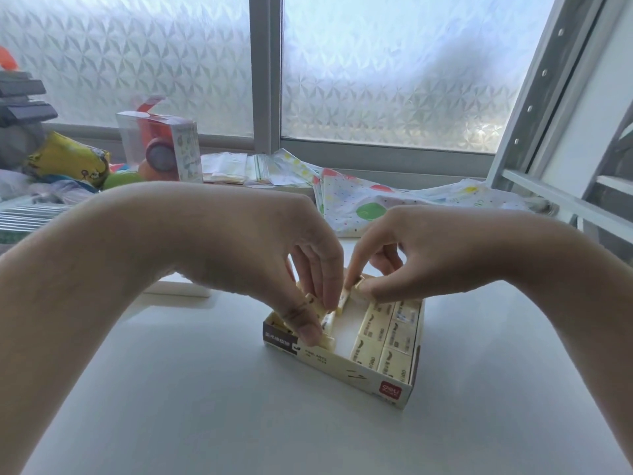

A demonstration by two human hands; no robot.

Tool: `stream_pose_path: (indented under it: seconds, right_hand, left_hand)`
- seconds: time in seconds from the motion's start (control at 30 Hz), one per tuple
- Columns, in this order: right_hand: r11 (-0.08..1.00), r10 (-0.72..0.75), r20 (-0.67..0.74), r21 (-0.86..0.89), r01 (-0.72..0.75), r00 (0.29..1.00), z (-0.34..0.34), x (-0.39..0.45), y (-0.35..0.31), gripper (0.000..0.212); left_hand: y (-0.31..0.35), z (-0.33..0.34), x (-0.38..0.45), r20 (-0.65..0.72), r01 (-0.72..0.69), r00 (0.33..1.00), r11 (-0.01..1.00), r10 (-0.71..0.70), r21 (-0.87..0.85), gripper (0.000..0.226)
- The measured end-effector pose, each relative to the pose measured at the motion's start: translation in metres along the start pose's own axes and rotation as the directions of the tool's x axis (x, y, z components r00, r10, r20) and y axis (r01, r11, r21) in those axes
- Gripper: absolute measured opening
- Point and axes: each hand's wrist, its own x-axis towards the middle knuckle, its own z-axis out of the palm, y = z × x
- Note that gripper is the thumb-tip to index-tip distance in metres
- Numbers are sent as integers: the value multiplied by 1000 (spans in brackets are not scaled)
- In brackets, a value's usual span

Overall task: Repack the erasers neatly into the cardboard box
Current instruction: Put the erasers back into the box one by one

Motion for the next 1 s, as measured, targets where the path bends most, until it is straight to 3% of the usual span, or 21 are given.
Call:
stream_pose_path:
  seconds: [0.23, 0.5, 0.6, 0.7, 0.87, 1.0]
  right_hand:
    - [998, -20, 100, 62, 14, 995, -8, -6, 7, 29]
    - [989, -46, -33, 140, 50, 998, -9, -1, 14, 9]
    - [966, -27, -42, 257, 37, 999, -11, 0, 17, 3]
    - [952, -15, 2, 306, 14, 1000, -12, 1, 20, 8]
    - [924, -34, -7, 381, 34, 999, -10, 4, 23, 22]
    - [903, -52, 13, 427, 41, 999, -9, 5, 24, 29]
  left_hand:
    - [-4, 2, 3, 17, 1, 1000, 1000, 0, -23, 21]
    - [-12, 4, 6, -4, -4, 1000, 1000, 4, -19, 22]
    - [-18, 5, 14, -162, -54, 986, 994, 39, -93, 20]
    - [-23, 13, 25, -322, -67, 944, 998, 63, -1, 40]
    - [-20, 30, 34, -389, -45, 918, 994, 80, 98, 56]
    - [-18, 33, 38, -456, -53, 882, 986, 119, 156, 42]
